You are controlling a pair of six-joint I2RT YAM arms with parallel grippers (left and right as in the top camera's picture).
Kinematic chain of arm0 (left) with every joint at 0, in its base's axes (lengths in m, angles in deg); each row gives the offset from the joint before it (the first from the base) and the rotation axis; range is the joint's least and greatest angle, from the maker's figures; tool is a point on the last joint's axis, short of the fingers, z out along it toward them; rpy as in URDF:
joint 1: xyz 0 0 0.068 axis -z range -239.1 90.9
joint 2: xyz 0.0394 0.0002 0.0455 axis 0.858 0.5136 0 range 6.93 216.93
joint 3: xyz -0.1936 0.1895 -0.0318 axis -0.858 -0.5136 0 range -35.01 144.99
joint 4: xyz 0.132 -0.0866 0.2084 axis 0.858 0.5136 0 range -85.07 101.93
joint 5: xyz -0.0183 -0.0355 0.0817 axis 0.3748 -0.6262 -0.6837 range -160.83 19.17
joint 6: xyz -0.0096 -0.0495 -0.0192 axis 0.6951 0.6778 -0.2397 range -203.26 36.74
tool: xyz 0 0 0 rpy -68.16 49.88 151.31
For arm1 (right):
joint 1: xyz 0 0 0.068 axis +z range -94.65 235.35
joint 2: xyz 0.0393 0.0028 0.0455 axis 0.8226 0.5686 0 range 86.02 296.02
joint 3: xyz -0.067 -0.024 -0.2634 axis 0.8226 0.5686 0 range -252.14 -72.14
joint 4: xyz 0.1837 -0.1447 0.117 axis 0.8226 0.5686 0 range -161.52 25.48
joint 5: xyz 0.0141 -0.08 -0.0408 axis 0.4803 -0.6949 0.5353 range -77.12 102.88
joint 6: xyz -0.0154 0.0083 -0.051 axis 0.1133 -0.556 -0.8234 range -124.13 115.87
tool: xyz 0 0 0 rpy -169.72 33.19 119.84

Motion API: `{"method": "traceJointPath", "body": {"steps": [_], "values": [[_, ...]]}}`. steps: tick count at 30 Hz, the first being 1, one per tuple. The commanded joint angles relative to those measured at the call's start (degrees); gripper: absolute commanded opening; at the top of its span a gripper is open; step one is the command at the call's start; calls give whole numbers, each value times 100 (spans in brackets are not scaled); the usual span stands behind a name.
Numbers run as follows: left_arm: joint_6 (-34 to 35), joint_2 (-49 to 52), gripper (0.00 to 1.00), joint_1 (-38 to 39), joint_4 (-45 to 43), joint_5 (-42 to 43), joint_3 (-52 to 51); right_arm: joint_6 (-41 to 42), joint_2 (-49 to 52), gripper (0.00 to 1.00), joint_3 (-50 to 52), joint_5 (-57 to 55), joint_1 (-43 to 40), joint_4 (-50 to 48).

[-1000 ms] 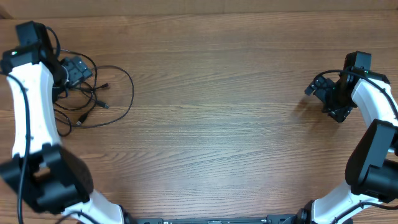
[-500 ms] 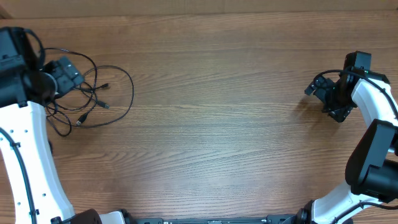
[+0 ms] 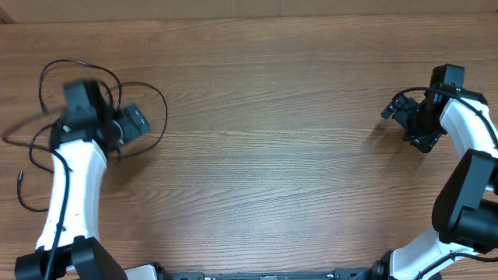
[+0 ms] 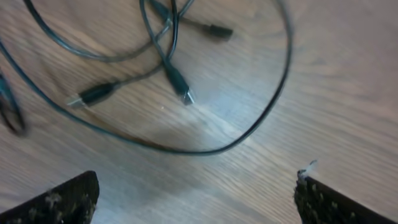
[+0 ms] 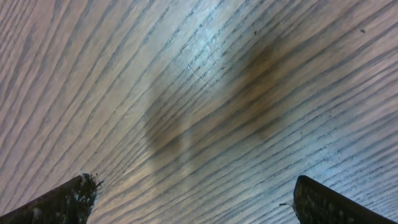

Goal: Untangle cables

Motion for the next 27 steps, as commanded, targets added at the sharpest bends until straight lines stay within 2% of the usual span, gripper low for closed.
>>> {"method": "traceJointPath", "body": {"steps": [1,10,15,18,27], "values": [[-109,-505,100,28,-678,157,-970,26,-11,100,20,-35,-15,-20],[208,-1335,100,129,-4054,680,-3305,26,-11,100,20,-35,-15,-20],[234,-1639,100,413,-5370,632,-4028,26,-11,100,20,-35,-15,-20],[232,-1757,100,518,-5851,614,-4350,26,-11,100,20,-35,-15,-20],[234,-1897,100,507,-6109,520,-4896,26,-11,100,20,-35,-15,-20]]}}
